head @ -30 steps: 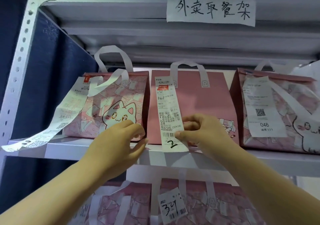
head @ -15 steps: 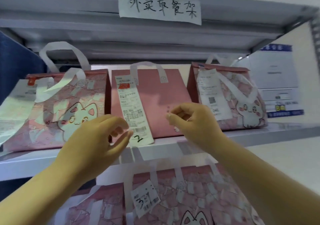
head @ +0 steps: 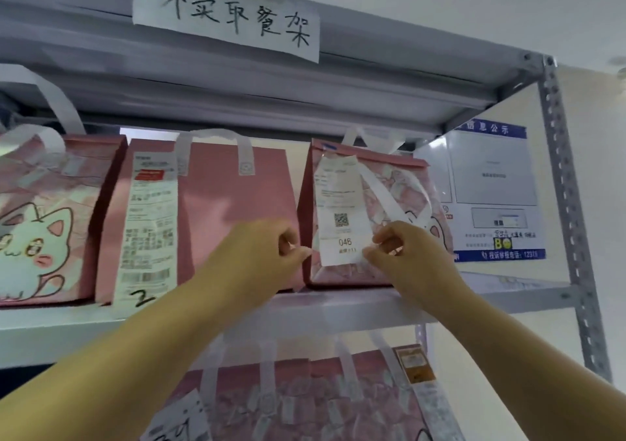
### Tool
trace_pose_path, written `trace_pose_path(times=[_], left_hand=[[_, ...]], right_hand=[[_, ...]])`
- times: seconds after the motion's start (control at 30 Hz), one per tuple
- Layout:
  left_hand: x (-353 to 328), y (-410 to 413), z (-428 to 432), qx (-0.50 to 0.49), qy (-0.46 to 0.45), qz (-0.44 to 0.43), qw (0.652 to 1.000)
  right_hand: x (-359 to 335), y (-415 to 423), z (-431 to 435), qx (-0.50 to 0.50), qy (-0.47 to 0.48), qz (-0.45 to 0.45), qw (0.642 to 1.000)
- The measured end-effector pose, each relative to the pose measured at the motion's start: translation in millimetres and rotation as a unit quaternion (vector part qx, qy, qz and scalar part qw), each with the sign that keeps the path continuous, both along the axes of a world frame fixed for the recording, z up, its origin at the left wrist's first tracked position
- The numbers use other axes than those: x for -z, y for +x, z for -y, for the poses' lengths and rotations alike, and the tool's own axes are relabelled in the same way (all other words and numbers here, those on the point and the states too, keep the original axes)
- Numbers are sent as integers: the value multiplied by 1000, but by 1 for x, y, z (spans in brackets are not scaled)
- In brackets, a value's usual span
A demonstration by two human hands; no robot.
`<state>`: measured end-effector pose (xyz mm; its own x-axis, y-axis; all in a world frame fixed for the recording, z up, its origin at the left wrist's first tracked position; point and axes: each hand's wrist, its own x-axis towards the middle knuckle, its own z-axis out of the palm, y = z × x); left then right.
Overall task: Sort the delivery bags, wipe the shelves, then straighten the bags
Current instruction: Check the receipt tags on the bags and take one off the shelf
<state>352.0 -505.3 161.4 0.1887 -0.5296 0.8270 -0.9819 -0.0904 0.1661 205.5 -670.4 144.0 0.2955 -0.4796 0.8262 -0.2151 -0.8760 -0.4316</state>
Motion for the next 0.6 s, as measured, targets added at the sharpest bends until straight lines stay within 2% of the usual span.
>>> trace_pose_path(times=[0.1,0.17,0.37,0.6], left_hand=[[-7,-4,32,-40,14,-68,997],[-8,-6,47,-57,10,-81,995],[-5,-10,63,-75,-8,-85,994],[-5,-11,62,-91,-12,-90,992]], right_hand=[[-5,2,21,-10,15,-24,1000],[-8,5,29,-29,24,-25,999],[-10,12,39,-183,74,39,979],[-9,11,43,-190,53,22,980]])
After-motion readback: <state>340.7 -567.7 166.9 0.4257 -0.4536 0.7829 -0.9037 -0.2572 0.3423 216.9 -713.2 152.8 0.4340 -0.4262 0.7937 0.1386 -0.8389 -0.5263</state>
